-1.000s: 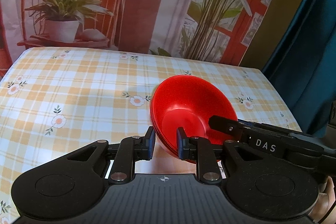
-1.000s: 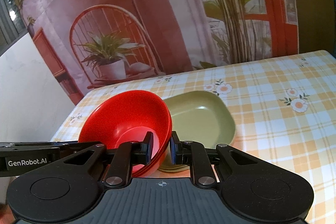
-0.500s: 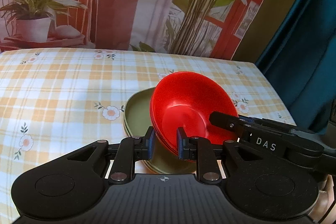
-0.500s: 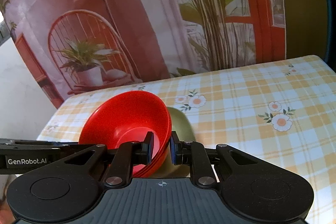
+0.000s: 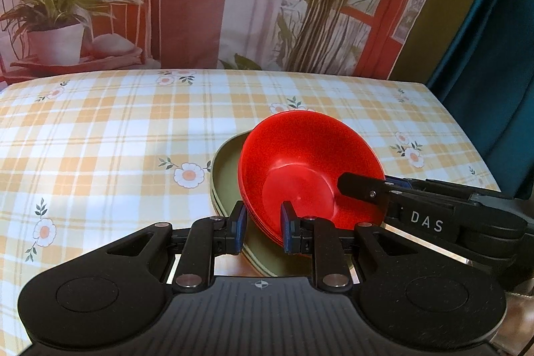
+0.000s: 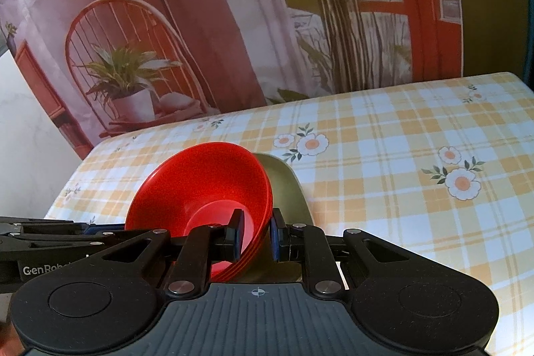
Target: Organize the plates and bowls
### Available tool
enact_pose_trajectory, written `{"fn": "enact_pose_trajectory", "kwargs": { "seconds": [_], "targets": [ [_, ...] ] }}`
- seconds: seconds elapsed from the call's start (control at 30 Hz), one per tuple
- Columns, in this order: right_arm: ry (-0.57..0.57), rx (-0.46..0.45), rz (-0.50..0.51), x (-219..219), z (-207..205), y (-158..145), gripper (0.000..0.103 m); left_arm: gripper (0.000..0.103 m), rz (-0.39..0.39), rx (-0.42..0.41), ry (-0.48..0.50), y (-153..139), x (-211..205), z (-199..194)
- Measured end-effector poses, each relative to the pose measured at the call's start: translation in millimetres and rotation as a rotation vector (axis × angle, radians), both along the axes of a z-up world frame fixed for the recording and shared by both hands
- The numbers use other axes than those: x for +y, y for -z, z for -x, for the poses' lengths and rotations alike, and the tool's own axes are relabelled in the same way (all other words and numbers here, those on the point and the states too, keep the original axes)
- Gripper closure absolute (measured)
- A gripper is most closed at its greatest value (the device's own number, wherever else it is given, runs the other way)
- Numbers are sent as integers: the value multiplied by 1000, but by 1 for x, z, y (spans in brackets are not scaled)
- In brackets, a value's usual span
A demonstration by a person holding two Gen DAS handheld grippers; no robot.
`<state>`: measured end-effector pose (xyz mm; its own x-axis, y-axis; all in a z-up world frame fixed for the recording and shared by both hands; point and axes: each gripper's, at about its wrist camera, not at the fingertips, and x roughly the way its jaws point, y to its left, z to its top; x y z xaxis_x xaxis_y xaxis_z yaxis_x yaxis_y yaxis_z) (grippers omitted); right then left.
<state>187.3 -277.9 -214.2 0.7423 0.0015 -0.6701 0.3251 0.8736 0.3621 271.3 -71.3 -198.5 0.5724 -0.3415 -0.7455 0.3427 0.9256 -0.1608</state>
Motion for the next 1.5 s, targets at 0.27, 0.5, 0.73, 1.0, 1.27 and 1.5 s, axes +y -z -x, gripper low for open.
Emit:
{"fn": "enact_pose_trajectory", "kwargs": {
  "seconds": [0.27,0.5,0.73,1.0,1.27,1.5],
  "targets": [
    [4,27,15,-2,-1,0,85,79,-6,-1,-1,-2,-3,1],
    [3,-9,64,2,9,-19,79,77,-24,-32,-8,-13,-1,9],
    [3,-47,139,8,29,-50,69,61,-36,-108,-19,-37,3,31],
    [-3,-136,205,19,58,-105,33,26,-77,-247,-58,-78,17,74],
    [3,-224,228,38,92,-157,0,0,-77,-377,-124,-125,34,122],
    [41,-256,278,60,126,-197,0,0,-179,-483,-202,-160,34,173]
  ]
}}
